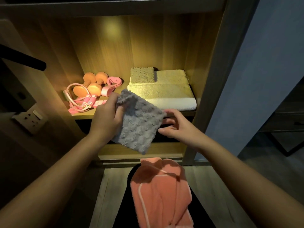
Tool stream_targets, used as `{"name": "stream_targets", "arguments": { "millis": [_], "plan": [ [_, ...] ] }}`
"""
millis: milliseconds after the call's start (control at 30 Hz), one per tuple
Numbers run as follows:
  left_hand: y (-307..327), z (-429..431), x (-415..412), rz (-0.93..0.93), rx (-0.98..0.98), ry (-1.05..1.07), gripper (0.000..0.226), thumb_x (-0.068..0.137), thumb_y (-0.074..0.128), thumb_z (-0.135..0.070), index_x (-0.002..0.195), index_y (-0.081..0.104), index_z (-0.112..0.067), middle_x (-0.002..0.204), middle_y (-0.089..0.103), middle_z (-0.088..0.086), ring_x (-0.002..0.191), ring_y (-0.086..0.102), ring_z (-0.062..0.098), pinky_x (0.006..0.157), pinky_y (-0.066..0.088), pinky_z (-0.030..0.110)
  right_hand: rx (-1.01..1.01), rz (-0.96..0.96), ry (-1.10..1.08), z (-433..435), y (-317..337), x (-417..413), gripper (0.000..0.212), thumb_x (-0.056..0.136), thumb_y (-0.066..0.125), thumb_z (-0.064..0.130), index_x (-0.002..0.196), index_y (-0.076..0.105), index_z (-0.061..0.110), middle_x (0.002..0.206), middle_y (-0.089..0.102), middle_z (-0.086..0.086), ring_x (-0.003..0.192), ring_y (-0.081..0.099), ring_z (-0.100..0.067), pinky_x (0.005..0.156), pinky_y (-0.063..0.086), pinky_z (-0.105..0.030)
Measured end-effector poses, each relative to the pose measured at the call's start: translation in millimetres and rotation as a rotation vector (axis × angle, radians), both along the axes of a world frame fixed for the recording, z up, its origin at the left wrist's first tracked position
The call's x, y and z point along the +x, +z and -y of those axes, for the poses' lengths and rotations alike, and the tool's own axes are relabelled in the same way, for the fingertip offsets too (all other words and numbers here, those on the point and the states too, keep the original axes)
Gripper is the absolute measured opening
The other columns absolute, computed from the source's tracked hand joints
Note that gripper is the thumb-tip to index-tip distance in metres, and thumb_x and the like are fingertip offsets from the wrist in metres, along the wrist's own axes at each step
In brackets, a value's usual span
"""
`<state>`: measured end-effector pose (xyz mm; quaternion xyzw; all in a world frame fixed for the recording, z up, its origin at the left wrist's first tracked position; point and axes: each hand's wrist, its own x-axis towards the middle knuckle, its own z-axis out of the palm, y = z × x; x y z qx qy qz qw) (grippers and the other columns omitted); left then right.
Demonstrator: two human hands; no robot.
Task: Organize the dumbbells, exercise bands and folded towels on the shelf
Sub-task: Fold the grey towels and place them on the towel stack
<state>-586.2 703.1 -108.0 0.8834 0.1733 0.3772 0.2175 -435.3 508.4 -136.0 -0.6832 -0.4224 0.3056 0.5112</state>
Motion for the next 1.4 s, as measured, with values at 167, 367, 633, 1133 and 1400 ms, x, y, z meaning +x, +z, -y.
{"name": "stream_targets", "arguments": {
  "millis": [167, 367, 633, 1133, 1400],
  "plan": [
    [-10, 4, 12, 0.148, -0.473, 0.074, 0.011, 0.102, 0.047, -0.028, 0.108, 0.052, -0.02, 0.095, 0.058, -0.014, 0.091, 0.058, -0.003, 0.069, 0.049, 0.023, -0.044, -0.298, -0.01, -2, -36, -32, 0.099, 0.079, 0.076, 0.02, 0.153, 0.011, 0.034, 0.136, 0.055, -0.008, 0.102, 0.069, -0.012, 0.087, 0.055, -0.03],
    [-17, 13, 23, 0.264, -0.745, 0.138, 0.009, 0.101, 0.047, -0.033, 0.095, 0.054, -0.035, 0.105, 0.065, 0.0, 0.1, 0.065, 0.019, 0.088, 0.054, 0.052, 0.097, -0.606, -0.286, -43, -55, -64, 0.069, 0.09, 0.063, 0.002, 0.149, 0.031, 0.02, 0.103, 0.07, 0.005, 0.091, 0.068, -0.013, 0.076, 0.055, -0.03],
    [-15, 35, 31, 0.312, -0.84, 0.146, 0.014, 0.102, 0.045, -0.036, 0.09, 0.051, -0.034, 0.102, 0.064, -0.001, 0.098, 0.065, 0.018, 0.088, 0.055, 0.053, 0.24, -1.151, -0.572, -85, -49, -77, 0.025, 0.099, 0.047, 0.005, 0.091, 0.065, 0.019, 0.077, 0.073, 0.0, 0.066, 0.066, -0.017, 0.055, 0.054, -0.028],
    [-34, 31, 25, 0.415, -0.781, 0.163, 0.009, 0.1, 0.047, -0.036, 0.096, 0.056, -0.038, 0.102, 0.065, -0.004, 0.101, 0.064, 0.018, 0.092, 0.05, 0.057, 0.3, -1.085, -0.441, -56, -57, -47, 0.035, 0.095, 0.044, -0.007, 0.104, 0.067, 0.018, 0.081, 0.074, -0.002, 0.068, 0.069, -0.014, 0.065, 0.059, -0.033],
    [-20, 27, 18, 0.246, -0.775, -0.086, 0.011, 0.102, 0.046, -0.026, 0.108, 0.055, -0.028, 0.109, 0.066, -0.001, 0.107, 0.065, 0.021, 0.092, 0.052, 0.054, 0.31, -1.272, 0.032, -28, -69, -41, 0.088, 0.068, 0.08, 0.052, 0.139, 0.049, 0.009, 0.134, 0.058, -0.016, 0.121, 0.058, -0.03, 0.1, 0.046, -0.05]
  ]
}}
